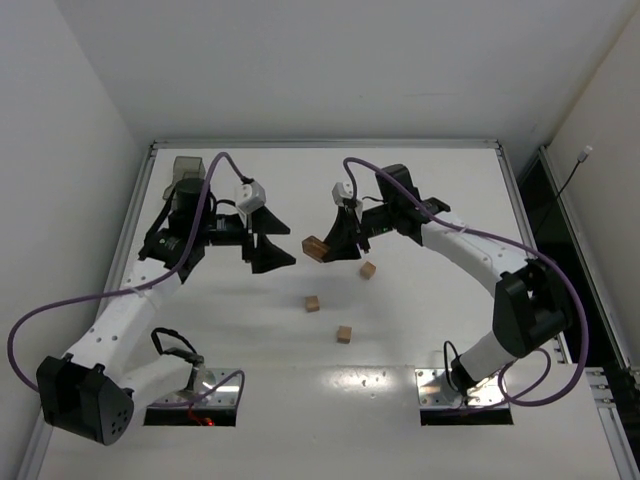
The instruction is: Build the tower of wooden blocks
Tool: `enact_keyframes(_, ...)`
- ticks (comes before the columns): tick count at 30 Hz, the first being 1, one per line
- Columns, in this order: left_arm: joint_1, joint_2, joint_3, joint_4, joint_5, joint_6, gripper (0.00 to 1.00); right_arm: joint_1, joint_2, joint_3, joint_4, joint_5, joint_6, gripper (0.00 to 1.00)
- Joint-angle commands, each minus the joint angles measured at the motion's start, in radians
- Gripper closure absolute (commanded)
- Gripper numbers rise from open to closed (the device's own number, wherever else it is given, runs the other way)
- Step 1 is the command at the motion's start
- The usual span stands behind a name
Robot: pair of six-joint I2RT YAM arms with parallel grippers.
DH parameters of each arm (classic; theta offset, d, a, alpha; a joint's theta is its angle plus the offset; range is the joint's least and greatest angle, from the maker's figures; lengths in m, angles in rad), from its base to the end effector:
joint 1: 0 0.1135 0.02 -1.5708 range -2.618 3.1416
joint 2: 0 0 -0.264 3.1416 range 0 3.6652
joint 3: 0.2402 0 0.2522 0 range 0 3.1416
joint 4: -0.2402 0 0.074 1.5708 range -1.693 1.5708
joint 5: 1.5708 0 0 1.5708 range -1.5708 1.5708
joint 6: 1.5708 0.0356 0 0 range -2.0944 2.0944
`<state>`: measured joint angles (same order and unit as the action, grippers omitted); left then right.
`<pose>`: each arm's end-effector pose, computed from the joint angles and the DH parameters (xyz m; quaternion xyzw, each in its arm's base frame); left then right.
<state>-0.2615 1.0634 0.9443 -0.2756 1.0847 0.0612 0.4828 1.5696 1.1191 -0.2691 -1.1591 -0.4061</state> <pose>0.2099 -0.0888 0.3399 0.3971 0.6574 -0.4748 0.4298 0.2795 0.1834 0.2667 -0.5318 0.5908 0.5117 0.3261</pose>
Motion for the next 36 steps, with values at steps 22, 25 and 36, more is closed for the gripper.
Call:
enact_keyframes(22, -0.064, 0.053, 0.01, 0.274, -0.089, -0.098, 0.2, 0.027, -0.003, 0.128, 0.014, -0.126, -0.003, 1.0)
enact_keyframes(25, -0.073, 0.062, 0.01, 0.274, -0.089, -0.107, 0.2, 0.027, 0.007, 0.137, 0.014, -0.126, -0.003, 1.0)
enact_keyframes(36, -0.073, 0.063, 0.001, 0.299, -0.08, -0.127, 0.22, 0.036, 0.027, 0.157, 0.014, -0.126, -0.003, 1.0)
